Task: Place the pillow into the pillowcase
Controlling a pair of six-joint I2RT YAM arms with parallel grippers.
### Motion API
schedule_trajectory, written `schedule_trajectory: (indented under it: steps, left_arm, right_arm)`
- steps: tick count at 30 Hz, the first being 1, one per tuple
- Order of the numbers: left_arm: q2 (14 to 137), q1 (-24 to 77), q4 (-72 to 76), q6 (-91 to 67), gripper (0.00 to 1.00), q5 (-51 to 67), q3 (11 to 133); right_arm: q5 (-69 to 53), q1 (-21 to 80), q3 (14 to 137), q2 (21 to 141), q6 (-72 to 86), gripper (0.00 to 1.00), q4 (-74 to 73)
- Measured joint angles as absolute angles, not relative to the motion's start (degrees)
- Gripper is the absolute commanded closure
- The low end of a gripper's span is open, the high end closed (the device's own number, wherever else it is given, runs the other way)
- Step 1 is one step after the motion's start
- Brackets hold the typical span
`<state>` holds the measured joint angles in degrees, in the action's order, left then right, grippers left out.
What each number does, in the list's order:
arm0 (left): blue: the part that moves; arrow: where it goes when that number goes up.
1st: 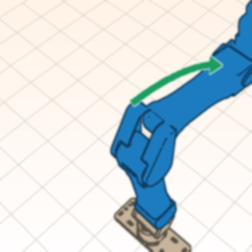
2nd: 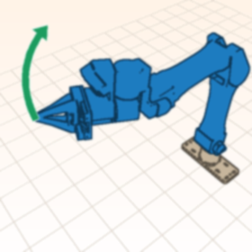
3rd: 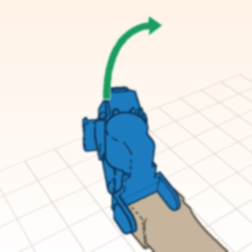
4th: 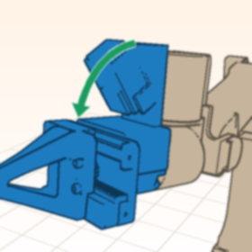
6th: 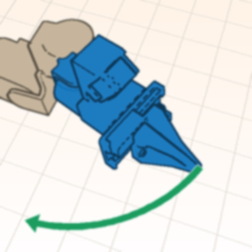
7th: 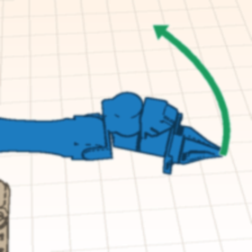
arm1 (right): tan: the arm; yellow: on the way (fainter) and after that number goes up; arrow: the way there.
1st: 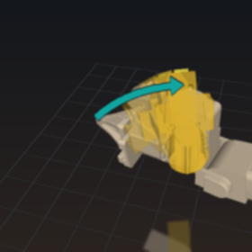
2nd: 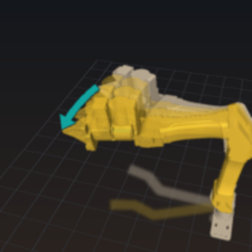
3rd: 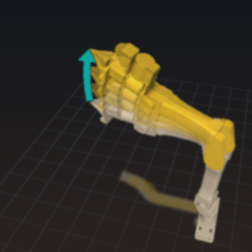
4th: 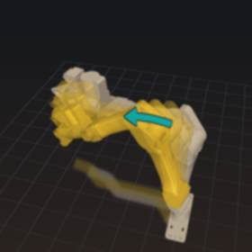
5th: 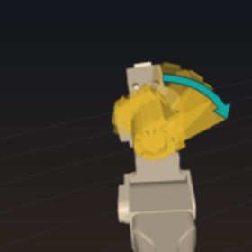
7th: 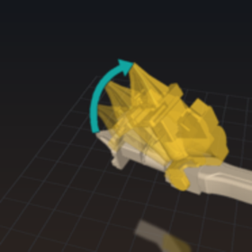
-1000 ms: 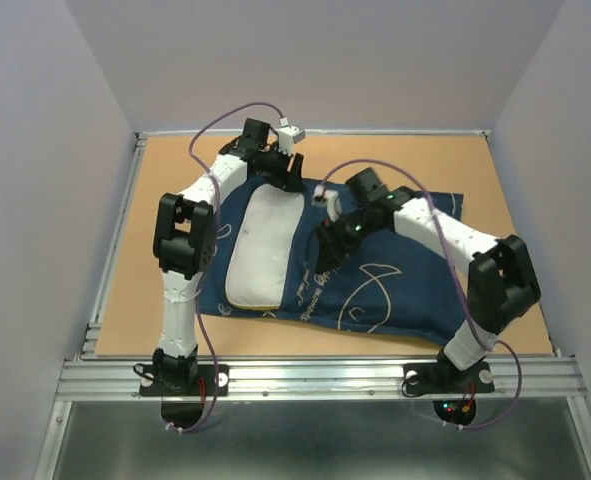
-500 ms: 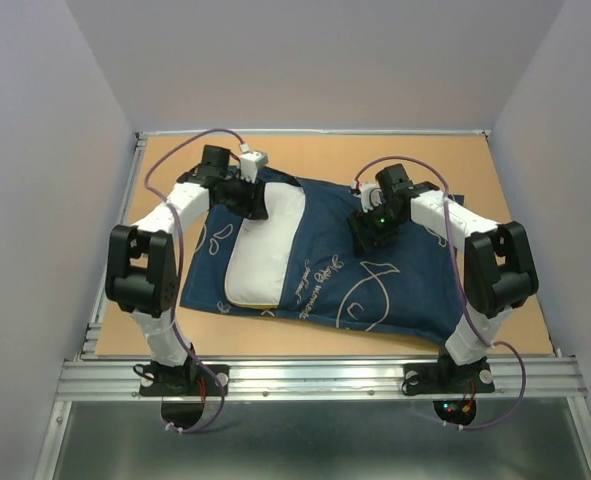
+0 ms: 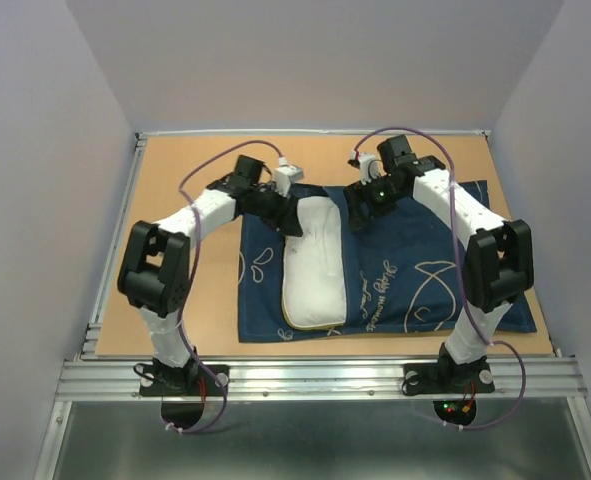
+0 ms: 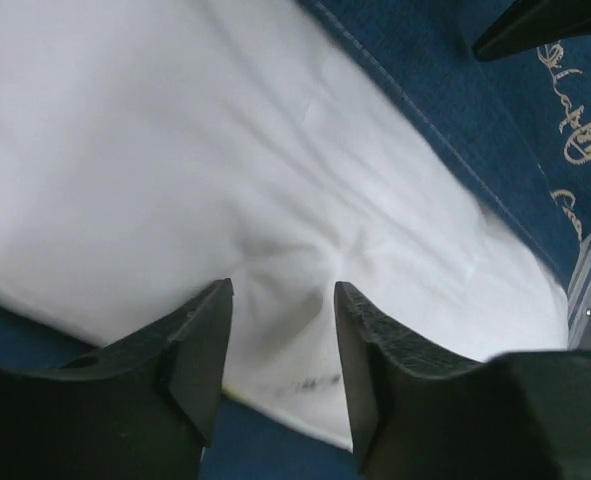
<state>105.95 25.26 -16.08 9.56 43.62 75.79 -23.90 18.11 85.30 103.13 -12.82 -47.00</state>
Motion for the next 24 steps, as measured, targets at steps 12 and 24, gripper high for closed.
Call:
schedule_trajectory:
  steps: [12, 24]
  left_arm:
    - [83.37, 6.46, -11.64, -2.61, 0.24, 32.25, 59.55]
    - [78.37, 7.16, -8.29, -11.73, 0.30, 22.39, 51.83]
  right_arm:
    - [-6.79, 40.10, 92.86, 105.75, 1.41, 0.00, -44.58]
    - [16.95, 52.40, 99.57, 118.56, 10.37, 0.00, -44.31]
